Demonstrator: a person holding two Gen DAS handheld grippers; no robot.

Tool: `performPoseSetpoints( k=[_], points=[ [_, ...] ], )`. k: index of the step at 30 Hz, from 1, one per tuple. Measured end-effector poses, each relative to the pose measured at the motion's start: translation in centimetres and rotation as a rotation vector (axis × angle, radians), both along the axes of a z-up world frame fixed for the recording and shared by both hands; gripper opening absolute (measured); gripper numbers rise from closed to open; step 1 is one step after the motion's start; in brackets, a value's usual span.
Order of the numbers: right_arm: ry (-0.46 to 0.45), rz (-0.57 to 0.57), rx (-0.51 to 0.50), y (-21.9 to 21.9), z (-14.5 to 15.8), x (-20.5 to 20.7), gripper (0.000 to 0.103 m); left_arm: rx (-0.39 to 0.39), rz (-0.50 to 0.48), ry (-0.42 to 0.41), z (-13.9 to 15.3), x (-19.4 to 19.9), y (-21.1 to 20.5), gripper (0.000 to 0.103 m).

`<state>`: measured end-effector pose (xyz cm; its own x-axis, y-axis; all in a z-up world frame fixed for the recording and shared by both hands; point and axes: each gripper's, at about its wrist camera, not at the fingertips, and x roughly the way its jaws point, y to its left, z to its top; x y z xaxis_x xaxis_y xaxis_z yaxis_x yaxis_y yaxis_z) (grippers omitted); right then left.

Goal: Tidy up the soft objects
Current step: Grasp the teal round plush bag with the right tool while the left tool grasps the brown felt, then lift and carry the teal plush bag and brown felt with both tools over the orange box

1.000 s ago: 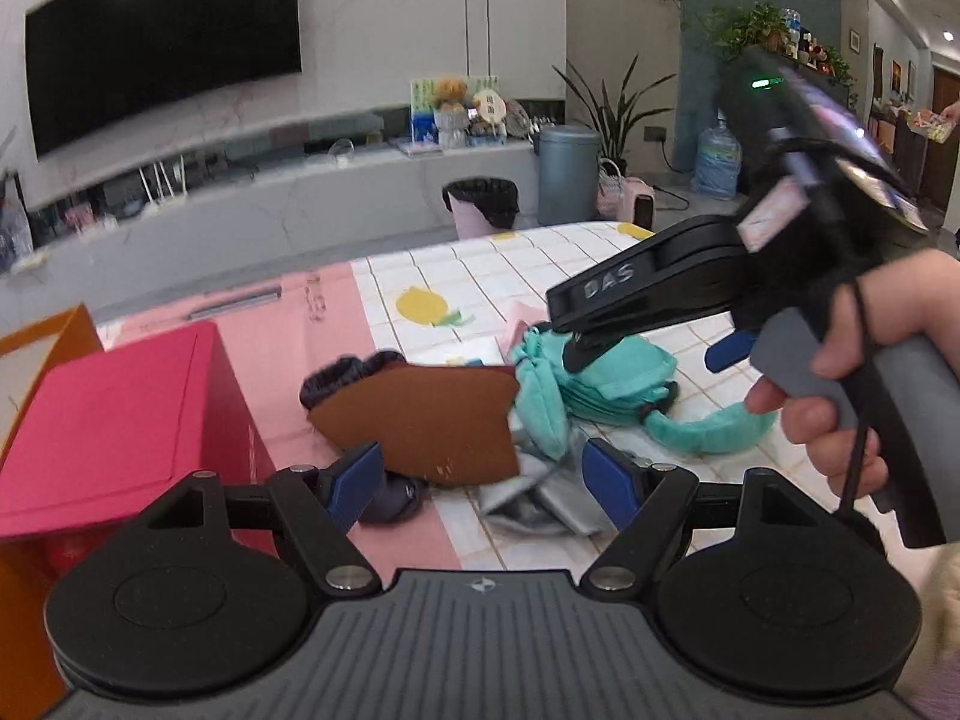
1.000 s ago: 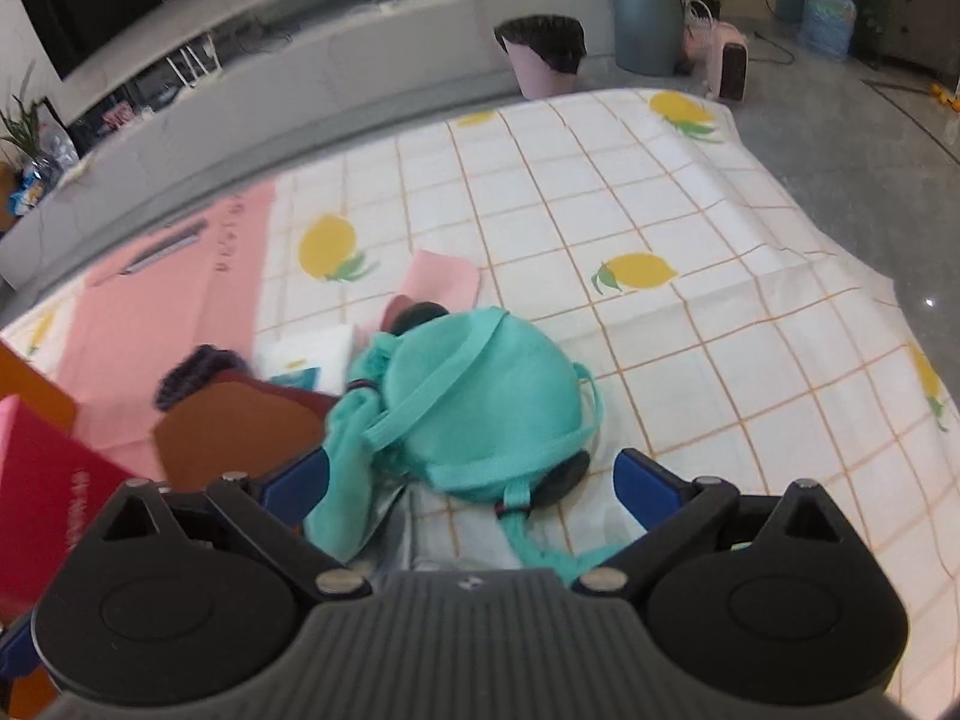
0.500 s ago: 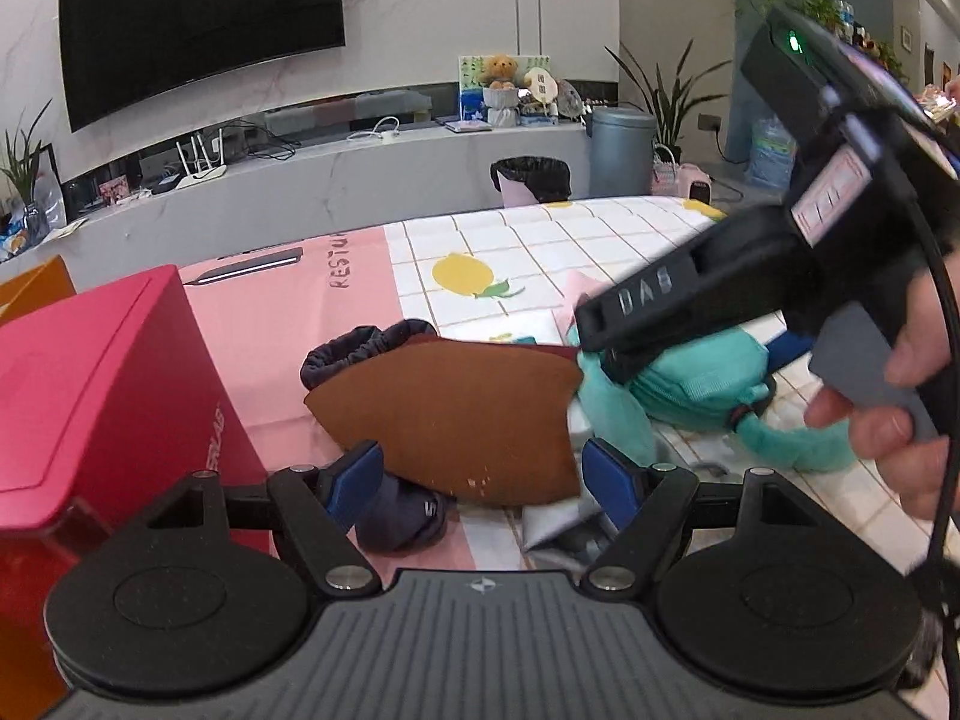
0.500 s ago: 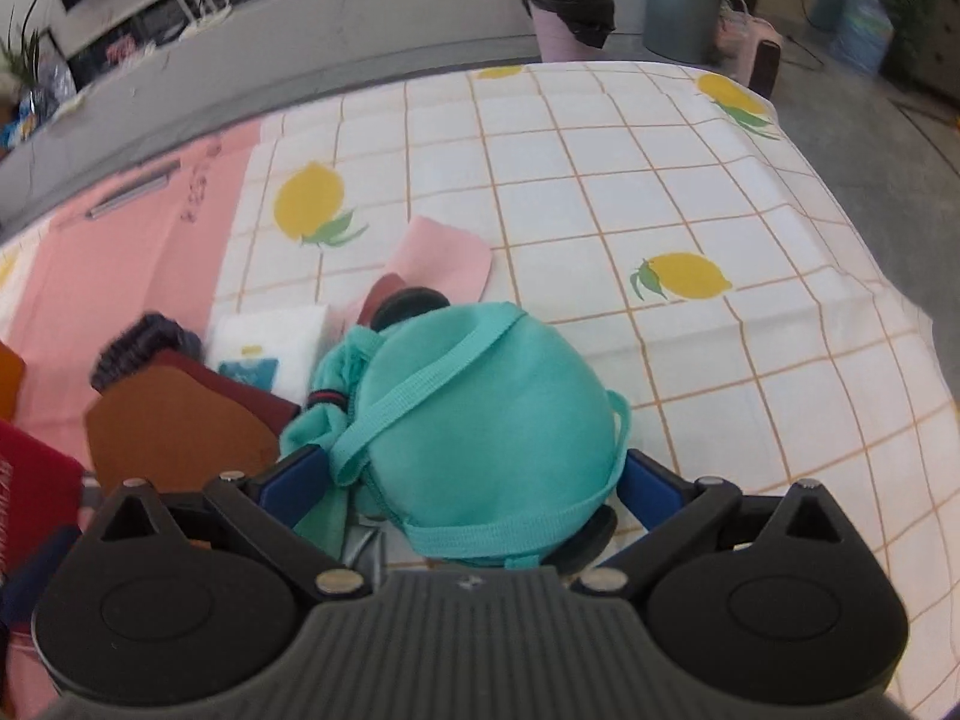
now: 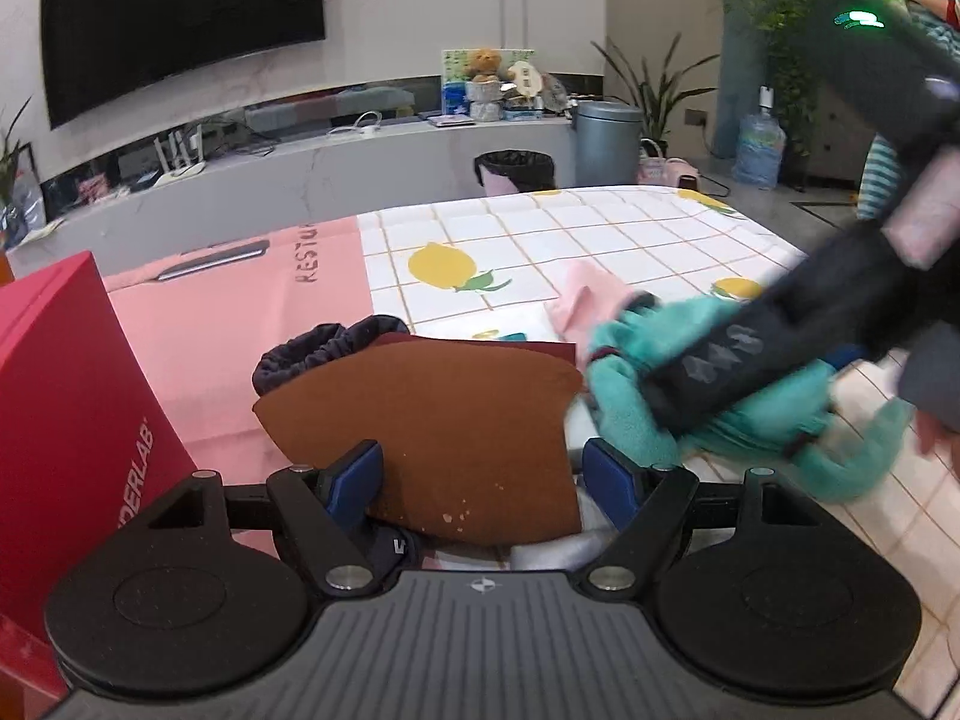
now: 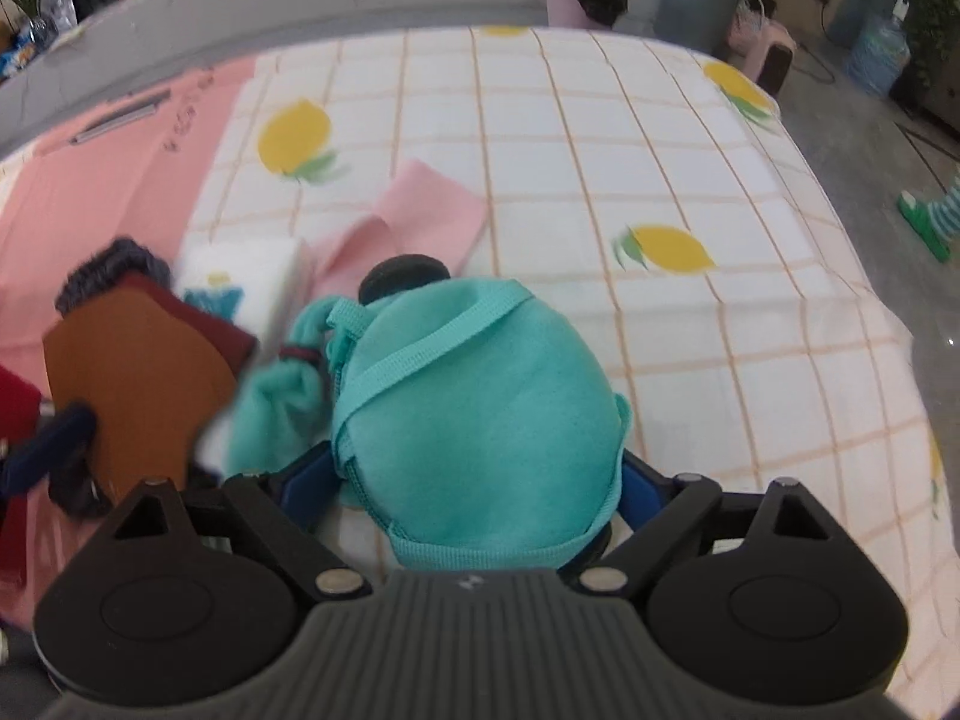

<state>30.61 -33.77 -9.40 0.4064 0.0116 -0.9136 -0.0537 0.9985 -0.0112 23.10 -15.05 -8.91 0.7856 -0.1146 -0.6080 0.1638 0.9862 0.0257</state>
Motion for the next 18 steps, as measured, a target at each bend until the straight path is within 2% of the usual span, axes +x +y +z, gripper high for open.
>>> performPoseSetpoints(
  k=[3, 7, 9, 10, 12, 14, 18],
  points=[
    [0.034, -0.023, 0.005, -1.4, 0.0, -0.8, 0.091, -0.072, 0.007, 0.053, 0.0, 0.6, 0.8, 0.082],
    [0.067, -0.038, -0.007, -2.6, 0.0, -1.8, 0.091, -0.181, 0.028, 0.095, 0.7, 0.7, 2.1, 0.063],
    [0.077, -0.026, -0.019, -2.2, 0.2, -2.4, 0.089, -0.265, 0.058, 0.123, 1.1, 0.6, 3.2, 0.044],
    [0.083, 0.011, -0.039, -1.5, 0.3, -2.9, 0.088, -0.314, 0.079, 0.142, 1.2, 0.7, 3.9, 0.038],
    [0.098, 0.143, -0.104, 0.4, 0.8, -4.3, 0.087, -0.397, 0.098, 0.183, 1.4, 0.7, 5.0, 0.018],
    [0.115, 0.266, -0.157, 2.2, 1.3, -6.2, 0.087, -0.438, 0.126, 0.224, 2.0, 0.2, 5.4, 0.012],
    [0.121, 0.393, -0.168, 4.1, 2.3, -9.2, 0.087, -0.565, 0.229, 0.284, 2.9, -1.1, 6.6, 0.009]
  ],
)
